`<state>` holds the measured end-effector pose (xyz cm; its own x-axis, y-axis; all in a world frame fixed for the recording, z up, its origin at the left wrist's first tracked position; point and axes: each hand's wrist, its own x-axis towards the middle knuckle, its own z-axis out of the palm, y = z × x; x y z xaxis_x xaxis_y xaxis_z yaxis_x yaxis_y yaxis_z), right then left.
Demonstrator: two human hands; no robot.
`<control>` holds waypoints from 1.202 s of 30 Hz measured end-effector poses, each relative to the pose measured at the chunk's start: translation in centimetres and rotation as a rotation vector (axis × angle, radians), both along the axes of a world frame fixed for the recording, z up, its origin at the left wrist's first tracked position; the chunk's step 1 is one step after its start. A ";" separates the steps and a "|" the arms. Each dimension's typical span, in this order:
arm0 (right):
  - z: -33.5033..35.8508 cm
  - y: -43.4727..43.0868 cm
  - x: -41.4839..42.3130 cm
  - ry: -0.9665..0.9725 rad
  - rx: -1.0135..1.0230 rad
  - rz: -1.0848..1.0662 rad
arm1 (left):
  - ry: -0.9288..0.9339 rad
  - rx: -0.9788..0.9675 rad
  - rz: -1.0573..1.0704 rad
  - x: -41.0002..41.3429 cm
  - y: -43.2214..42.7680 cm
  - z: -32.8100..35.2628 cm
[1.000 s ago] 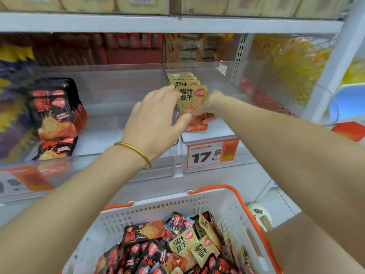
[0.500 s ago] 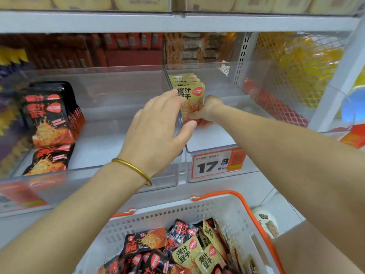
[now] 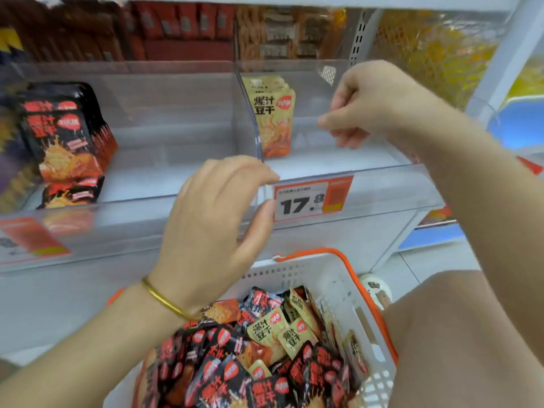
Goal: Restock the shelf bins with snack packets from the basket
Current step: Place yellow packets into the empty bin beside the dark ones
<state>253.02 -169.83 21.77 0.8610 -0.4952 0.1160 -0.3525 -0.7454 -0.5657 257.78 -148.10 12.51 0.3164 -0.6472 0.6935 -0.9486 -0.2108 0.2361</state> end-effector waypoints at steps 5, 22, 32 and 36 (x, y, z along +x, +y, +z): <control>-5.8 4.4 -5.6 0.527 0.178 0.292 | 0.176 0.352 -0.074 -1.6 1.7 -6.5; -27.6 4.3 -1.8 1.011 -0.279 0.326 | 0.398 0.701 0.012 -1.1 1.7 -11.4; -15.9 7.0 -3.6 0.574 0.682 0.138 | 0.415 0.799 0.098 -4.3 0.5 -11.0; -13.1 6.6 -5.5 0.327 0.633 0.100 | 0.642 0.605 0.103 -3.0 0.7 -9.3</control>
<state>247.54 -163.24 8.64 0.8476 -0.2988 -0.4385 -0.5246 -0.3473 -0.7773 254.82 -147.44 3.20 0.6035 -0.7924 -0.0889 -0.6411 -0.5485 0.5368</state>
